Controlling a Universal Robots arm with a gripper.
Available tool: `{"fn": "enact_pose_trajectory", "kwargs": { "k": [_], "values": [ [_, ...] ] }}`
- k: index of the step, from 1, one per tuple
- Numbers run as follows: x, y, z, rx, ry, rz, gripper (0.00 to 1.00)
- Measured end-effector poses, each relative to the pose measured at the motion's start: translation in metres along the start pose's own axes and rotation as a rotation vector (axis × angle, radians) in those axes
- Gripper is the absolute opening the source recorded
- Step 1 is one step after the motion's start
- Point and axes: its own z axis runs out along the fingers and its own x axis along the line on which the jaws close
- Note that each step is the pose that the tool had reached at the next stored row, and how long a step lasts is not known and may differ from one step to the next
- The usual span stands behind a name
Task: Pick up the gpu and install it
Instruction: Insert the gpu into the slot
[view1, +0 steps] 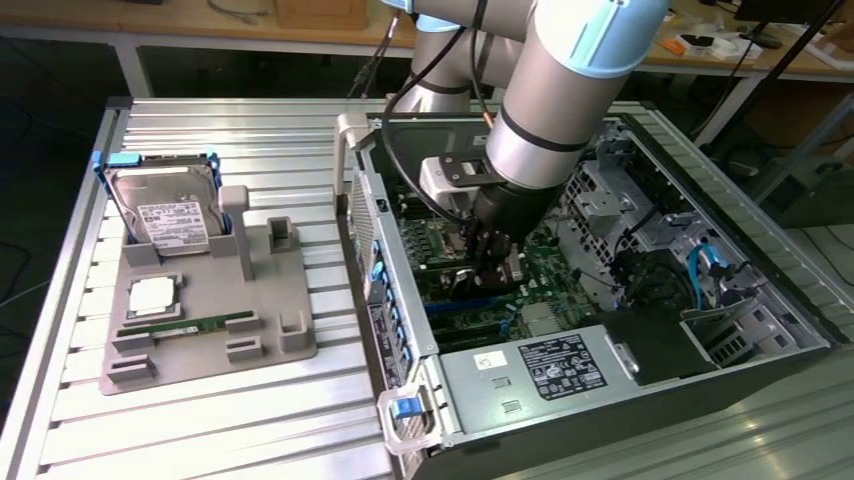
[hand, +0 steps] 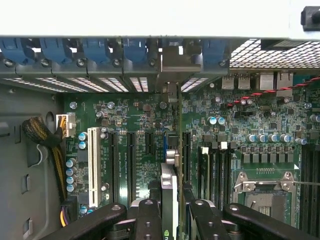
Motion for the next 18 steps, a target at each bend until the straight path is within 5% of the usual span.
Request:
{"fn": "enact_pose_trajectory", "kwargs": {
  "k": [5, 18],
  "values": [
    [0.0000, 0.0001, 0.0000, 0.0174, 0.0001, -0.001, 0.27],
    [-0.0001, 0.0003, -0.0032, 0.0184, 0.0002, -0.001, 0.27]
  ]
}}
